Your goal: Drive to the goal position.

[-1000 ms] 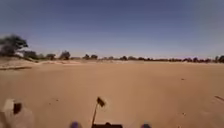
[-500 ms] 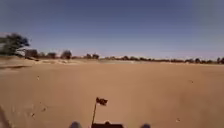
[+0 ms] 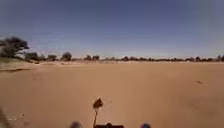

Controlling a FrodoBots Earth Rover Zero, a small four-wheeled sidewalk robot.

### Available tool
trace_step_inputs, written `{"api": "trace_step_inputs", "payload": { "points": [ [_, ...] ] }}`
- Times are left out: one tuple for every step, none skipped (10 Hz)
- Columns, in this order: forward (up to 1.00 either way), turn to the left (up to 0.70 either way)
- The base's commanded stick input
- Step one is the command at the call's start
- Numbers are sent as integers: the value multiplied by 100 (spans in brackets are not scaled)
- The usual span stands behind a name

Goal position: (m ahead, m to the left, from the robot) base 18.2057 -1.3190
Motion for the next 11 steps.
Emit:
{"api": "trace_step_inputs", "payload": {
  "points": [
    [70,0],
    [70,0],
    [70,0],
    [70,-14],
    [70,-29],
    [70,-35],
    [70,-35],
    [70,-35],
    [70,-35],
    [70,-35],
    [70,-35]
  ]
}}
